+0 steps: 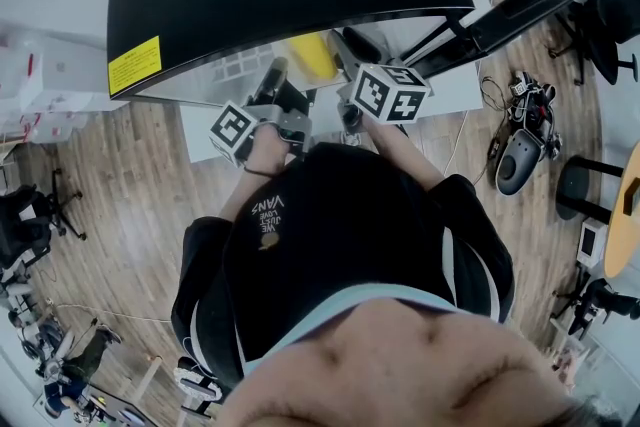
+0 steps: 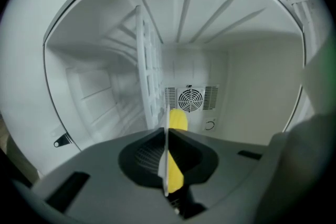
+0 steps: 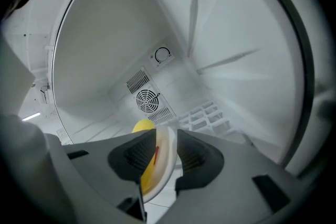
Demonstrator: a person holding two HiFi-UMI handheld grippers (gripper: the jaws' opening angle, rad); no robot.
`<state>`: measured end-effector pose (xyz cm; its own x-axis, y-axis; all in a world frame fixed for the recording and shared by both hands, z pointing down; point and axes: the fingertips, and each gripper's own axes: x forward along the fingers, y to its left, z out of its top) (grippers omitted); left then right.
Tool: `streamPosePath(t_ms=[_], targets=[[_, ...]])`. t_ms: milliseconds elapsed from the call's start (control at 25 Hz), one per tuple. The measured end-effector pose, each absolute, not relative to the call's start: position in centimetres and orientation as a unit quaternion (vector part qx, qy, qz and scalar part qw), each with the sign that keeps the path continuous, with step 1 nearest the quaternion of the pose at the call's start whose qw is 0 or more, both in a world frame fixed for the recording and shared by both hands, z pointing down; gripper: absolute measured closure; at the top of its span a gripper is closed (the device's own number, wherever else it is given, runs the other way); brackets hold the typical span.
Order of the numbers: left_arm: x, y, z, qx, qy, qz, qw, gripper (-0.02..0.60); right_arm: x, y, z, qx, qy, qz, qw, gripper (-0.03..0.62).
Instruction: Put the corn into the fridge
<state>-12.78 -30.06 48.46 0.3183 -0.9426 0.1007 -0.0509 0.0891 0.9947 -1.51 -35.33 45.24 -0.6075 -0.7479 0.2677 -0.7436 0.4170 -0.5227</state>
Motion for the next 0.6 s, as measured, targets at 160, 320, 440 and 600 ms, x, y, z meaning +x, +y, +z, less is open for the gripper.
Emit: streamPosePath(t_ms=[160, 320, 440, 600], targets=[[-12.8, -30.1, 48.4, 0.556, -0.447, -0.381, 0.588, 0.552, -1.2, -34.8, 45.0, -0.443, 0.844, -0.302, 0.006, 0.471], [-12.9, -30.1, 48.5, 0.552, -0.447, -0.384, 0.59, 0.552, -1.1, -34.1, 45.0, -0.439, 0.847, -0.298, 0.004, 0.466], [-12.8, -30.3, 48.4, 0.551, -0.445, -0.387, 0.59, 0.552, -1.0, -33.3, 44.7, -0.438, 0.851, -0.288, 0.004, 0.462], [-12.8, -30.4, 48.2, 0.554, -0.442, -0.392, 0.586, 0.552, -0.8, -32.0, 44.1, -0.442, 0.862, -0.248, -0.007, 0.461]])
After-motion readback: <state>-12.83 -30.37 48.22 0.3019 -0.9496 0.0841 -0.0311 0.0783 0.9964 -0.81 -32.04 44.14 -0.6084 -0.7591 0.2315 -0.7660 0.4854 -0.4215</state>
